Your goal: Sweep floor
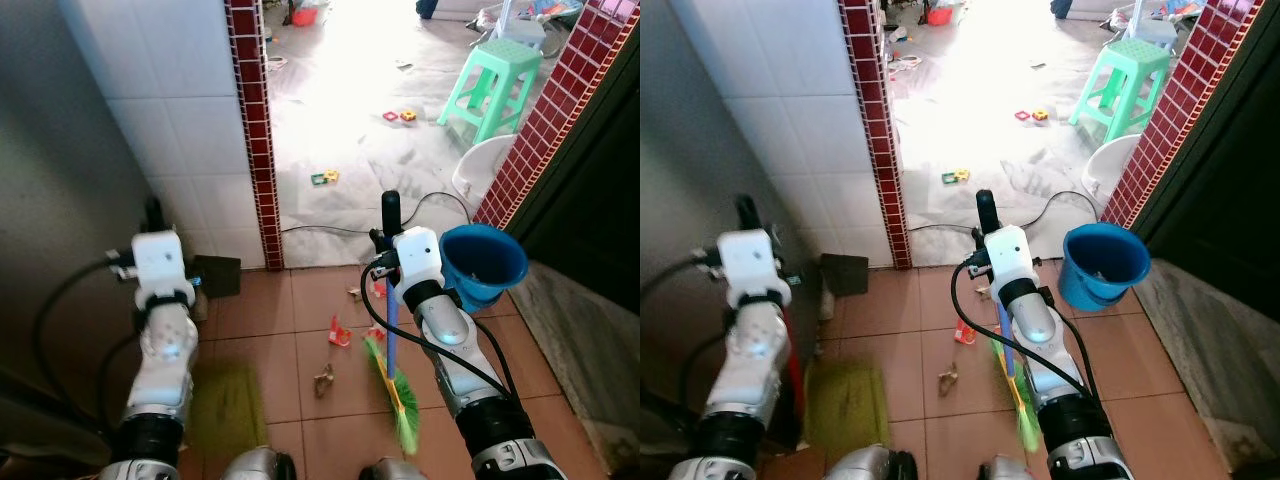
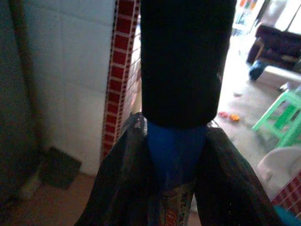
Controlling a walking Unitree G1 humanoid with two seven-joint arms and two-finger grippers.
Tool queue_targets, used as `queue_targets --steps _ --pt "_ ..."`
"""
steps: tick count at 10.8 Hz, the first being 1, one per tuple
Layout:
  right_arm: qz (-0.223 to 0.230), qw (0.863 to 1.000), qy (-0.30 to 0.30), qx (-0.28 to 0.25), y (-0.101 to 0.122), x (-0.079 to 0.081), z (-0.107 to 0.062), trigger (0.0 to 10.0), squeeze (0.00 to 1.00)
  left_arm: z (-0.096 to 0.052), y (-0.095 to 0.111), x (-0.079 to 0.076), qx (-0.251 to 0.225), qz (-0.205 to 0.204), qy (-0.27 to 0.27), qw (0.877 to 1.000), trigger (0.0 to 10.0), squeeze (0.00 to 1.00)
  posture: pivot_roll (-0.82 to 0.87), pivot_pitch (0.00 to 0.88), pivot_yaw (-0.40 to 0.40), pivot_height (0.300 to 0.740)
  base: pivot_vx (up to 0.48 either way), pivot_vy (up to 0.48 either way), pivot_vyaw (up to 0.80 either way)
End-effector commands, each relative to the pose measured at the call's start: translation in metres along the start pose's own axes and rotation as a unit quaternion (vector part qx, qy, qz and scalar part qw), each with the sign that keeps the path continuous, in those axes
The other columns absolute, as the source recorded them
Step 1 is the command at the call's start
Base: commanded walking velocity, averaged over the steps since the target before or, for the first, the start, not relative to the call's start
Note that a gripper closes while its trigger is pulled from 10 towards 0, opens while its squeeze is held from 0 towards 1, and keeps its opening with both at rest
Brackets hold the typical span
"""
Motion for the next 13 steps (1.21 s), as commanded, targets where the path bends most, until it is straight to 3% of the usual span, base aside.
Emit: queue_targets --steps 1,3,5,7,9,11,13 --pt "0.006 1.0 0.005 -0.011 0.009 0.0 0.004 10.0 0.0 0.007 0.017 -0.006 -0.043 -0.028 0.003 0.999 10.0 0.0 -0.08 0.072 0.03 0.74 0.0 0.0 0.0" --pt "0.02 1.0 0.017 -0.016 0.012 0.002 0.005 10.0 0.0 0.009 0.007 -0.021 -0.027 -0.046 0.006 0.999 10.0 0.0 -0.09 0.075 0.027 0.74 0.0 0.0 0.0" --pt "0.024 1.0 0.014 -0.014 0.013 0.001 0.006 10.0 0.0 0.014 0.01 -0.036 -0.041 -0.045 -0.003 0.998 10.0 0.0 -0.1 0.073 0.03 0.74 0.0 0.0 0.0" --pt "0.028 0.999 0.012 -0.018 0.015 0.002 0.006 10.0 0.0 0.027 0.026 -0.041 -0.064 -0.036 0.022 0.997 10.0 0.0 -0.11 0.071 0.037 0.74 0.0 0.0 0.0" --pt "0.035 0.999 0.006 -0.031 0.019 0.0 0.003 10.0 0.0 0.04 0.061 -0.058 -0.113 -0.059 0.017 0.992 10.0 0.0 -0.12 0.073 0.048 0.74 0.0 0.0 0.0" --pt "0.039 0.999 0.0 -0.032 0.019 0.001 0.002 10.0 0.0 0.036 0.061 -0.071 -0.118 -0.062 -0.003 0.991 10.0 0.0 -0.11 0.078 0.057 0.74 0.0 0.0 0.0" --pt "0.042 0.999 0.0 -0.032 0.02 0.003 0.002 10.0 0.0 0.023 0.04 -0.076 -0.101 -0.038 -0.013 0.994 10.0 0.0 -0.11 0.083 0.063 0.74 0.0 0.0 0.0"
Point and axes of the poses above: a point about 5 cm out from each wrist's last joint towards the gripper, its own z axis pointing out of the wrist towards the gripper, its own y axis along the axis of the wrist's last joint, x = y × z, the point moved 3 cm from there along z, pointing out of the wrist towards the gripper, and after that the axes turned 4 degrees about -z, right-handed, at the moved point
